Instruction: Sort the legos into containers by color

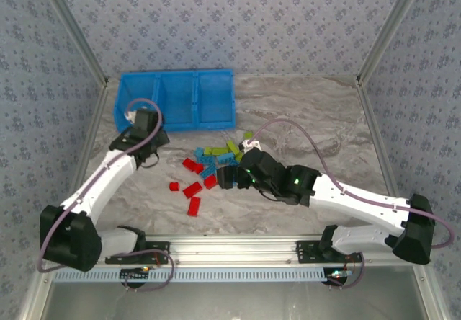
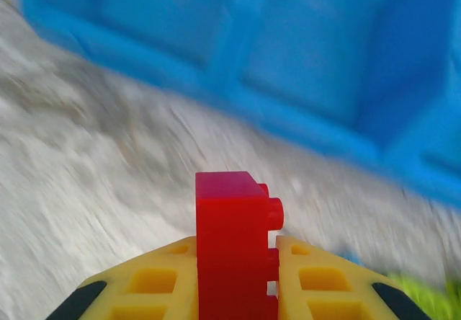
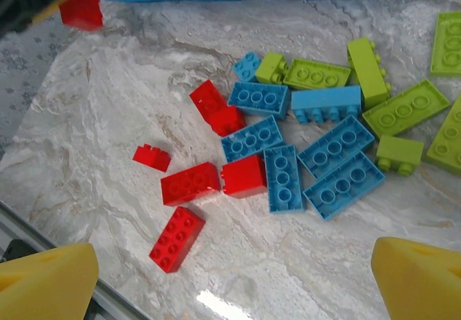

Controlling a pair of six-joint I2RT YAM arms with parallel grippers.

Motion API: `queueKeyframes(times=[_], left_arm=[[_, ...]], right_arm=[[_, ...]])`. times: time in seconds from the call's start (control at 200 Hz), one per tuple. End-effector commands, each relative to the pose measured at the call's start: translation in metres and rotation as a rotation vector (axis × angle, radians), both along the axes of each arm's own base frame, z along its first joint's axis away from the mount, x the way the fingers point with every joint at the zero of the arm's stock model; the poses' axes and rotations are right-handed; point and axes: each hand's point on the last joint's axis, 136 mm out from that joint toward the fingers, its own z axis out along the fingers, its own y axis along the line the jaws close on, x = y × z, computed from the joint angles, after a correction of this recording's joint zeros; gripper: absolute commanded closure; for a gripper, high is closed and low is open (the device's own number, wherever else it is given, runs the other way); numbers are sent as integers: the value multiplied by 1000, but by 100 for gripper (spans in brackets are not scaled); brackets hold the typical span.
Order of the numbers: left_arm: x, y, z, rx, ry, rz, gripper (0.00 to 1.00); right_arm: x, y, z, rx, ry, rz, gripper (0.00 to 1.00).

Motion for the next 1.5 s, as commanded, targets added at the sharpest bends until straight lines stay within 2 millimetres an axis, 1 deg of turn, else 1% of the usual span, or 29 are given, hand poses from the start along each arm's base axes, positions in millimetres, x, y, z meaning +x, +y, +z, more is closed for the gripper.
queueKeyframes(times=[0.0,0.07,0.08,0.085,0.1,0.11,0.17,0.25,0.285,0.35,0.415,0.48,0.57,0.61,0.675,0.77,0.795,0.844,0.914,0.969,1.009,1.084,1.114,1.154,1.184,1.269,1.354,1.424,1.499], left_arm=[[44,45,26,72,-53,93,84],[74,65,19,55,-44,121,84],[78,65,13,44,-32,113,84],[82,67,16,44,-40,119,84],[87,68,7,28,-21,110,84],[92,70,7,20,-20,110,84],[118,72,-13,-16,32,86,83],[142,80,-35,-13,80,88,80],[147,84,-44,-6,91,97,77],[154,91,-52,-11,87,105,70],[158,92,-55,-33,82,97,64],[157,88,-49,-45,68,85,59],[150,82,-31,-73,7,69,53],[143,81,-24,-79,-8,69,51],[129,77,-12,-101,-17,68,51],[103,59,14,-167,-70,33,52],[93,52,26,-180,-95,19,52],[72,33,40,-188,-122,-22,52],[38,-4,61,-175,-157,-119,52],[9,-34,72,-146,-174,-208,52],[-13,-58,75,-123,-181,-285,53],[-53,-93,70,-94,-182,-428,53],[-68,-106,66,-84,-175,-500,53],[-88,-118,60,-65,-156,-589,52],[-102,-123,55,-51,-134,-641,51],[-137,-129,36,-45,-47,-762,45],[-160,-126,21,-54,47,-825,42],[-171,-124,14,-54,84,-851,40],[-172,-122,10,-59,86,-835,38]], right_arm=[[9,1,17,-3,-38,-13,0],[9,-3,12,-34,-29,-19,0],[9,-3,12,-36,-27,-20,0],[9,-3,12,-37,-26,-19,0],[9,-4,11,-41,-22,-19,0],[9,-4,11,-42,-20,-19,0],[10,-6,9,-49,-5,-18,0],[11,-9,12,-58,0,-17,0],[11,-11,14,-64,-2,-20,0],[11,-14,18,-67,-7,-25,0],[11,-18,18,-68,-10,-38,0],[12,-21,15,-70,-11,-52,0],[15,-25,8,-78,0,-78,0],[17,-27,5,-80,3,-90,0],[22,-32,1,-89,-4,-116,0],[35,-52,-9,-139,-15,-208,0],[39,-58,-12,-148,-13,-228,0],[48,-67,-20,-154,11,-255,0],[62,-79,-33,-152,58,-290,0],[71,-91,-46,-160,84,-334,0],[79,-98,-54,-165,99,-368,0],[92,-111,-70,-177,127,-426,0],[97,-113,-76,-172,140,-437,2],[103,-112,-83,-165,156,-442,6],[107,-111,-88,-165,164,-444,9],[115,-101,-103,-162,190,-436,15],[122,-94,-122,-181,228,-444,17],[126,-91,-137,-204,256,-450,21],[131,-86,-152,-220,271,-451,26]])
